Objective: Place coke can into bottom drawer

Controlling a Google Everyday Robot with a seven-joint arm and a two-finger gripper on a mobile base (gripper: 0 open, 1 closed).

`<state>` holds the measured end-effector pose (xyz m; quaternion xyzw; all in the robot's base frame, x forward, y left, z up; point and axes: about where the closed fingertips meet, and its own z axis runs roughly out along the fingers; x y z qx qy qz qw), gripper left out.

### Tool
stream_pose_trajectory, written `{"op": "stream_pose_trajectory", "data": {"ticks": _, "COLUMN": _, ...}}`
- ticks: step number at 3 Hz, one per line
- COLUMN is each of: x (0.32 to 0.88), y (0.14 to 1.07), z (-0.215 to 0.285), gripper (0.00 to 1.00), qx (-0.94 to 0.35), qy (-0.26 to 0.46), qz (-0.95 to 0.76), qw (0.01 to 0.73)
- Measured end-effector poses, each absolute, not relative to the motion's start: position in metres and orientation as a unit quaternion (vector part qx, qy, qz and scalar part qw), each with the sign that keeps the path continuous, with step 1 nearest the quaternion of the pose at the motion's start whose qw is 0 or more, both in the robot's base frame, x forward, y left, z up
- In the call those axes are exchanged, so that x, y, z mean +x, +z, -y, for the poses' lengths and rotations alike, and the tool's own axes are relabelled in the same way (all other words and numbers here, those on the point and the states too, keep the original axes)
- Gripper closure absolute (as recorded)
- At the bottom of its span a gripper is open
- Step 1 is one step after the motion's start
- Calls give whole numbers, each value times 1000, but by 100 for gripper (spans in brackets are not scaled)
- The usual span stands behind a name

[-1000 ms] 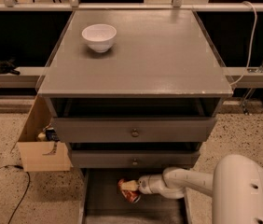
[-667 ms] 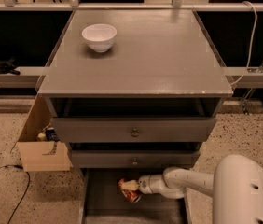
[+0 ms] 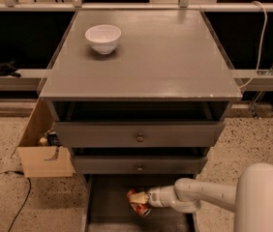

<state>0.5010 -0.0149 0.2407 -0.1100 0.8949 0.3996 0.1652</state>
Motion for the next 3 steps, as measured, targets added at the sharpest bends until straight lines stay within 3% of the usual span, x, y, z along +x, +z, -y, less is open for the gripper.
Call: {"op": "stream_pose_trajectory", "data": {"ticks": 3, "x": 496, "y": 213, "z": 17, "gripper": 100, "qx": -105, "qy": 379, "qz": -909, "qw": 138}}
